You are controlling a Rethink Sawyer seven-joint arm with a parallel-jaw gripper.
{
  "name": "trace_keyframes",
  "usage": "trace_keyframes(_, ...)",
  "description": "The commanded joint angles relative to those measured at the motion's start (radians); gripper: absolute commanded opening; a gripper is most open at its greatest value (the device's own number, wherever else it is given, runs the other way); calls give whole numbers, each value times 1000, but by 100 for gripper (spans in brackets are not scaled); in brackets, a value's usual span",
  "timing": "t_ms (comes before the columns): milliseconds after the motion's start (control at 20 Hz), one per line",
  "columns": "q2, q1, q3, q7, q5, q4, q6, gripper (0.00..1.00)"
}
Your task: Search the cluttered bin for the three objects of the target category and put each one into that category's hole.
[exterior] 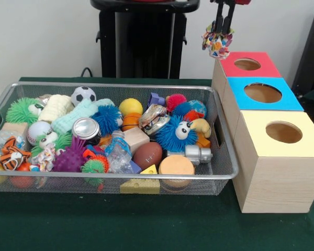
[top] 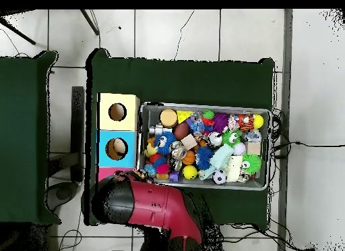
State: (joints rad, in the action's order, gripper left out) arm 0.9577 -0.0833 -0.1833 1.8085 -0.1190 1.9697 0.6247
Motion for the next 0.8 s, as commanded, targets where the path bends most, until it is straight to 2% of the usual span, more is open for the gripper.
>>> trace_keyframes(50, -33, -41, -20, 301, -44, -30, 9, 0)
trace_keyframes(350, -27, -71, -34, 320, -60, -38, 35, 0)
trace_keyframes(550, -16, -95, -52, 327, -49, -78, 82, 0)
trace_keyframes(800, -17, -82, -44, 300, -48, -119, 119, 0)
